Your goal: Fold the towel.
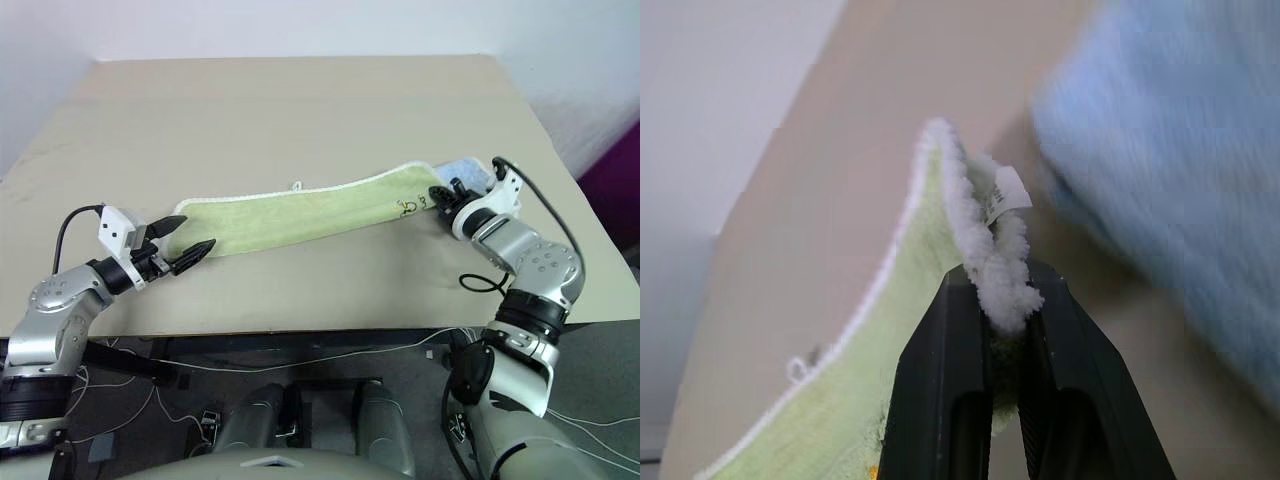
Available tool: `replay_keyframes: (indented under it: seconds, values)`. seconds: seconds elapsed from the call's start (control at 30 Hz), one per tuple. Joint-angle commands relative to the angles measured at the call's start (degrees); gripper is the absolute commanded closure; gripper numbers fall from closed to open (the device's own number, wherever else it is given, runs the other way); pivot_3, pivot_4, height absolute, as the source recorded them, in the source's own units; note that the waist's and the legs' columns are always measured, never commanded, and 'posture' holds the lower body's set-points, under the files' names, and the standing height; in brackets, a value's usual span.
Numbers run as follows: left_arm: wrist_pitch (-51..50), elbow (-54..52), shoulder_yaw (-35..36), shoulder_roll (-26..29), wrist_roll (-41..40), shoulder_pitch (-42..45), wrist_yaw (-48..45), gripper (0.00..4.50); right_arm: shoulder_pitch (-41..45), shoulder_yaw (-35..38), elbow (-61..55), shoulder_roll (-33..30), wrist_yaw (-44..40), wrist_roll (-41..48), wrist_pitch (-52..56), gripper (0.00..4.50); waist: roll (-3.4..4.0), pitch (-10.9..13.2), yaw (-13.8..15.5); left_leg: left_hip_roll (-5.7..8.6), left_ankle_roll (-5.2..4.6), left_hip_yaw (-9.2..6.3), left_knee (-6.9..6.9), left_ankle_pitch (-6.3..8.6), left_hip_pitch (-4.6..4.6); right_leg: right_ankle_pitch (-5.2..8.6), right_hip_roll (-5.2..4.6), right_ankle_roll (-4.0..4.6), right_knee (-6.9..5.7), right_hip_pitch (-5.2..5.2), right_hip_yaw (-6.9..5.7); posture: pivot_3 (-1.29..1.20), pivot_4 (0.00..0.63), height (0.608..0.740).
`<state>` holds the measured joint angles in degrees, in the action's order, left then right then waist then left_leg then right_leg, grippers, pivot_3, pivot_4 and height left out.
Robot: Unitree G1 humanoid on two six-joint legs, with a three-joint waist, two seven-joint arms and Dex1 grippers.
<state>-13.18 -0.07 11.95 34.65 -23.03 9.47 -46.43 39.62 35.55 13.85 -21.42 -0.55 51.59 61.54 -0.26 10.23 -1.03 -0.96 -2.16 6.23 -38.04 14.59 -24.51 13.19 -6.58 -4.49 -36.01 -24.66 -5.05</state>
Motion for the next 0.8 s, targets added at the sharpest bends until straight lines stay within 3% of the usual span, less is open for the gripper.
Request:
replay_keyframes:
  seconds: [0.03, 0.23, 0.47, 0.77, 0.8]
  values:
    - [0.6, -0.9, 0.0, -0.2, 0.1, 0.7, 0.2, 0.29, 0.6, -9.3, -7.7, -2.5, -5.6, -3.7, -1.5, 4.08, 0.01, 0.0, -0.1, -0.01, 0.0, 0.0, 0.01, 0.0, 0.0, 0.01, 0.01, 0.0, 0.01, 0.0, 0.0, 0.0, 0.15, 0.74]
    - [0.5, -1.6, -0.1, -0.7, 0.0, 0.1, 0.8, 0.29, -1.8, -29.2, -19.6, -6.2, -16.1, -11.6, -3.8, 4.08, 0.01, 0.0, 0.0, -0.01, 0.0, 0.01, 0.02, 0.0, -0.03, 0.01, 0.0, -0.01, 0.01, -0.04, 0.01, 0.0, 0.15, 0.74]
    - [0.5, -2.4, -0.5, -1.6, 0.0, -0.4, 1.5, 0.29, -2.4, -45.9, -21.4, -5.7, -22.3, -22.5, -9.6, 4.08, -0.02, 0.0, 0.2, 0.02, -0.01, 0.0, 0.01, 0.01, -0.06, 0.01, -0.09, -0.01, 0.03, -0.07, -0.02, 0.0, 0.15, 0.74]
    - [0.1, -3.8, -0.1, -2.0, -0.6, -1.8, 2.2, 0.29, -3.4, -48.5, -19.2, -2.2, -24.9, -27.7, -12.0, 4.08, -0.02, 0.0, 0.2, 0.02, 0.0, 0.0, 0.01, 0.01, -0.19, 0.0, -0.11, -0.01, 0.02, -0.2, -0.02, 0.0, 0.15, 0.74]
    - [-0.1, -4.3, 0.0, -2.2, -0.9, -2.2, 2.4, 0.29, -3.6, -47.9, -19.5, -1.9, -25.6, -27.3, -12.0, 3.91, -0.02, 0.0, 0.2, 0.02, 0.0, 0.0, 0.01, 0.01, -0.19, 0.0, -0.11, 0.0, 0.02, -0.2, -0.02, 0.0, 0.15, 0.74]
